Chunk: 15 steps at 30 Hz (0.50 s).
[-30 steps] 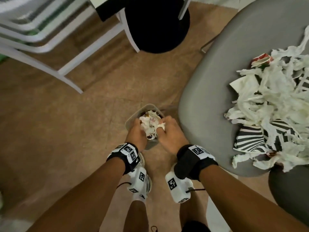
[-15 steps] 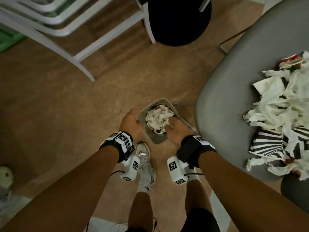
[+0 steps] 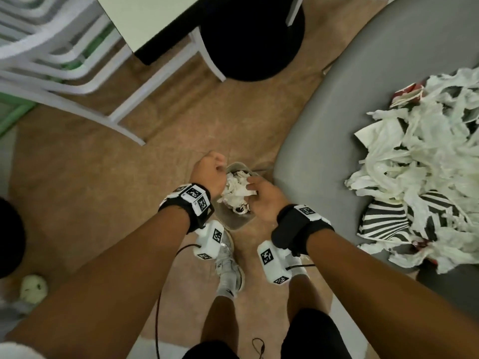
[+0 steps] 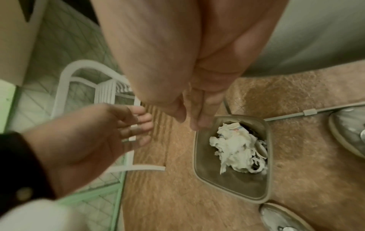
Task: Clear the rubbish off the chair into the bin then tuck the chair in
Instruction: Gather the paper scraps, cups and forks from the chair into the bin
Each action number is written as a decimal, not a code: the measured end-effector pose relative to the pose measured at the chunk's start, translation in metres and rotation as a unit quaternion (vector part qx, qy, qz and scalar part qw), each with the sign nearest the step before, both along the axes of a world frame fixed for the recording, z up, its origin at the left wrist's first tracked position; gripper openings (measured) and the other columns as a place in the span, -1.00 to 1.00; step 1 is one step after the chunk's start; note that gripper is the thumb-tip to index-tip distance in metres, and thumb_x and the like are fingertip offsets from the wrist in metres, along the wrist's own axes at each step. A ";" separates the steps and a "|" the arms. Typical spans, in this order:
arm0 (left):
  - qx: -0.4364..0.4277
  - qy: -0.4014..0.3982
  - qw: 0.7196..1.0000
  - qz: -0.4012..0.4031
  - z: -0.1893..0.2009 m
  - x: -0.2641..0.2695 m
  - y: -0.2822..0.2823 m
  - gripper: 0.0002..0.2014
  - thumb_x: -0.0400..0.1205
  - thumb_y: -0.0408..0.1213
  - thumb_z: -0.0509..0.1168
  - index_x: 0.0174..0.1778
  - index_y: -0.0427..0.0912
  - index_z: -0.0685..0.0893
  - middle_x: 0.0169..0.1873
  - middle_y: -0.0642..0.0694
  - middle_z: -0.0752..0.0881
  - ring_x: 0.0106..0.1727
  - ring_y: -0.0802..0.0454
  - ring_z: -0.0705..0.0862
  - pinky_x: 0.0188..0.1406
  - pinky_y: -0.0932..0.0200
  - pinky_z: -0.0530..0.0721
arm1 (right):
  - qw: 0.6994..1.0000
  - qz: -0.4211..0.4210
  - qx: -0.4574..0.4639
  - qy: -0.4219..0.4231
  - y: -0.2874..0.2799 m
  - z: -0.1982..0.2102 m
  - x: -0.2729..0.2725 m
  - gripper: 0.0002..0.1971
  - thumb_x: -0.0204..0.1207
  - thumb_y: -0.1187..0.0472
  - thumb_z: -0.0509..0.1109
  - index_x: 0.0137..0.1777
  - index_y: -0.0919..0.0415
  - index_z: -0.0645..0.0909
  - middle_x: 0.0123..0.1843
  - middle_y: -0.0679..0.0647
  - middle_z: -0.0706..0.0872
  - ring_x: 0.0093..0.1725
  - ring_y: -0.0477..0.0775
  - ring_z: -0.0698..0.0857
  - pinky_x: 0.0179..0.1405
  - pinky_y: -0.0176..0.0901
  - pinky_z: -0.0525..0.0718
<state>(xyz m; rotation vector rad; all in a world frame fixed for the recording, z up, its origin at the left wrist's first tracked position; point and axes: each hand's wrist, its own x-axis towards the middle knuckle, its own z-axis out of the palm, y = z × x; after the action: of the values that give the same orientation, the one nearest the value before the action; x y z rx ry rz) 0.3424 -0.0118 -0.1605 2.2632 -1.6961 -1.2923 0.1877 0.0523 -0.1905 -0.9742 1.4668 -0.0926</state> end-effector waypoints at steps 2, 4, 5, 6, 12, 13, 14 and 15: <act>0.008 -0.006 1.000 -0.015 0.004 -0.012 -0.004 -0.75 0.65 -0.46 0.21 0.18 -0.20 0.68 0.00 0.01 0.68 0.06 0.05 0.65 0.05 0.27 0.50 | 0.999 -0.040 -0.005 -0.031 -0.006 0.010 -0.015 -0.64 0.58 0.35 0.32 0.34 0.05 0.55 0.27 0.07 0.74 0.29 0.15 0.71 0.41 0.10 0.61; 0.010 -0.002 1.000 -0.026 0.007 -0.029 -0.007 -0.77 0.64 -0.45 0.20 0.11 -0.18 0.69 -0.05 -0.02 0.72 0.01 0.01 0.68 0.00 0.26 0.52 | 0.996 -0.075 -0.017 -0.046 -0.016 0.024 -0.038 -0.74 0.58 0.42 0.26 0.12 0.04 0.57 0.19 0.14 0.78 0.18 0.14 0.75 0.35 0.02 0.66; 0.011 0.003 0.999 -0.033 0.011 -0.040 -0.009 -0.78 0.65 -0.45 0.19 0.08 -0.17 0.70 -0.07 -0.03 0.73 -0.01 0.00 0.69 -0.01 0.27 0.53 | 0.994 -0.088 -0.019 -0.054 -0.022 0.031 -0.051 -0.74 0.58 0.44 0.22 0.09 0.07 0.57 0.18 0.18 0.78 0.13 0.15 0.75 0.31 0.00 0.68; 0.009 0.012 0.999 -0.043 0.015 -0.054 -0.012 -0.79 0.64 -0.45 0.20 0.06 -0.16 0.70 -0.08 -0.03 0.74 -0.02 -0.02 0.71 0.00 0.26 0.55 | 0.995 -0.089 -0.024 -0.049 -0.027 0.037 -0.066 -0.74 0.57 0.43 0.21 0.07 0.07 0.57 0.15 0.20 0.79 0.08 0.15 0.76 0.29 0.00 0.70; -0.004 0.048 0.982 -0.183 0.032 -0.171 -0.034 -0.75 0.59 -0.43 0.20 0.07 -0.09 0.68 -0.07 -0.06 0.80 -0.02 -0.11 0.76 0.09 0.09 0.71 | 0.984 -0.140 -0.108 0.022 -0.044 0.068 -0.190 -0.81 0.45 0.20 0.28 -0.04 -0.13 0.58 -0.04 0.08 0.82 -0.01 0.20 0.79 0.20 0.21 0.73; -0.010 0.046 0.978 -0.203 0.031 -0.178 -0.034 -0.74 0.58 -0.41 0.19 0.10 -0.09 0.67 -0.03 -0.08 0.79 0.01 -0.13 0.75 0.12 0.03 0.71 | 0.983 -0.140 -0.113 0.031 -0.044 0.070 -0.198 -0.80 0.51 0.24 0.26 -0.01 -0.09 0.59 -0.02 0.08 0.82 -0.02 0.18 0.79 0.18 0.19 0.73; -0.024 0.048 0.973 -0.224 0.030 -0.195 -0.036 -0.72 0.59 -0.40 0.18 0.16 -0.09 0.66 0.04 -0.10 0.77 0.06 -0.14 0.73 0.16 -0.02 0.69 | 0.981 -0.153 -0.117 0.038 -0.044 0.073 -0.214 -0.80 0.54 0.24 0.23 0.01 -0.08 0.59 -0.02 0.06 0.82 -0.04 0.16 0.79 0.15 0.17 0.74; -0.036 0.047 0.968 -0.245 0.028 -0.219 -0.037 -0.68 0.60 -0.39 0.18 0.25 -0.10 0.62 0.13 -0.12 0.73 0.13 -0.14 0.71 0.22 -0.06 0.67 | 0.976 -0.178 -0.118 0.045 -0.043 0.076 -0.236 -0.81 0.54 0.21 0.21 0.01 -0.07 0.60 -0.03 0.04 0.81 -0.06 0.13 0.79 0.12 0.16 0.76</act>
<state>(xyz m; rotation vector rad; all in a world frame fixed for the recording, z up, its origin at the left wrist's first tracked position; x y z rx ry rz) 0.1237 -0.0487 -0.1323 1.7701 -2.3133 -1.3518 -0.0482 0.0094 -0.1143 -0.9024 1.7316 -0.4978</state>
